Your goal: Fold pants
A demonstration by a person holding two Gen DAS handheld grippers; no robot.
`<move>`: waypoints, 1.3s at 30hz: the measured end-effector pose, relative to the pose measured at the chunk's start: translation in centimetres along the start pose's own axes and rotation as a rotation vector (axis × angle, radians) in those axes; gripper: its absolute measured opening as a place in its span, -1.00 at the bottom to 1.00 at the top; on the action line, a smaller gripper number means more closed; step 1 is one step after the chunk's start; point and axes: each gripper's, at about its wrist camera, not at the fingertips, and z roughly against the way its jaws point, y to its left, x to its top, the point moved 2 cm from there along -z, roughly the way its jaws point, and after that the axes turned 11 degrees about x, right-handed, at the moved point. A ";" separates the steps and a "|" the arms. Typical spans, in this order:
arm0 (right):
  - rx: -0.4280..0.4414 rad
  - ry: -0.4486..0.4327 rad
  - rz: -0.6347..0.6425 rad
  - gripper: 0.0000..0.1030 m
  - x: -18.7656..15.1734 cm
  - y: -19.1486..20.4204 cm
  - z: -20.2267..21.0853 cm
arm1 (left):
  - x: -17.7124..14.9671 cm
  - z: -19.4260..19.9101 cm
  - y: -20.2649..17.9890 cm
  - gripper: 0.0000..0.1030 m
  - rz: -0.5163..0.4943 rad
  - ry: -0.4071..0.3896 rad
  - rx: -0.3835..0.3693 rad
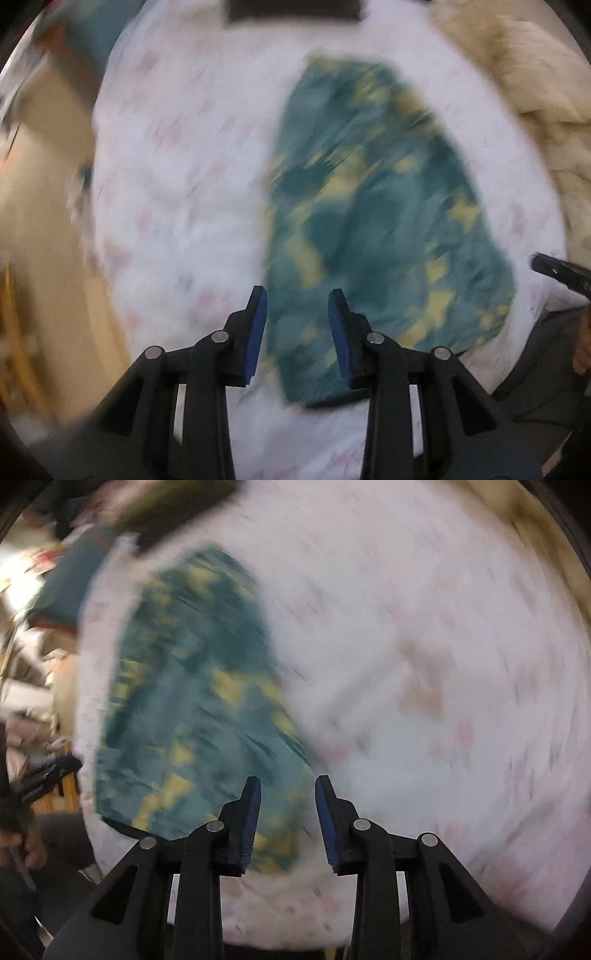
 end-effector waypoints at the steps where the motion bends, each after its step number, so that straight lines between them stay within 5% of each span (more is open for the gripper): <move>1: 0.030 -0.012 0.014 -0.35 0.6 0.9 -0.2 | 0.1 -0.4 -1.1 -0.41 -0.037 -0.005 -0.013; 4: 0.051 0.093 0.038 -0.36 1.6 2.1 -3.8 | -0.3 -3.2 -3.2 -0.41 -0.079 0.080 -0.017; 8: -0.049 0.255 0.035 -0.36 0.1 0.9 -9.0 | -3.3 -8.0 -3.4 -0.41 -0.086 0.257 0.009; 14: -0.047 0.306 -0.012 -0.36 0.4 0.2 -9.0 | -2.8 -7.1 -2.3 -0.41 -0.046 0.291 -0.026; 17: 0.035 0.200 0.026 -0.23 3.5 1.3 -5.7 | 0.3 -4.0 -0.4 -0.34 0.036 0.203 -0.081; 18: 0.088 0.146 0.031 -0.04 5.3 1.6 -4.4 | 1.9 -3.0 0.3 -0.22 0.048 0.157 -0.080; 19: 0.123 0.090 0.045 0.35 7.3 1.8 -3.1 | 3.8 -1.9 1.0 -0.13 0.053 0.104 -0.078; 21: 0.157 0.022 0.098 0.45 11.3 2.4 -1.5 | 7.5 -1.0 2.5 0.56 0.064 0.022 -0.069; 22: 0.174 0.011 0.112 0.45 12.4 2.4 -1.3 | 9.0 -0.8 3.2 0.68 0.079 -0.024 -0.065; 24: 0.215 -0.014 0.132 0.44 16.7 2.4 -1.1 | 12.9 -1.3 4.2 0.70 0.107 -0.090 -0.060; 28: 0.201 0.002 0.184 0.41 23.5 2.9 -4.6 | 18.2 -6.4 4.4 0.70 0.141 -0.055 -0.112; 37: 0.181 0.089 0.177 0.36 29.4 3.2 -14.8 | 22.2 -15.3 -0.5 0.47 -0.067 0.020 -0.141; 39: 0.219 0.105 0.149 0.17 29.5 2.7 -16.5 | 22.7 -15.7 -1.4 0.47 -0.112 0.005 -0.128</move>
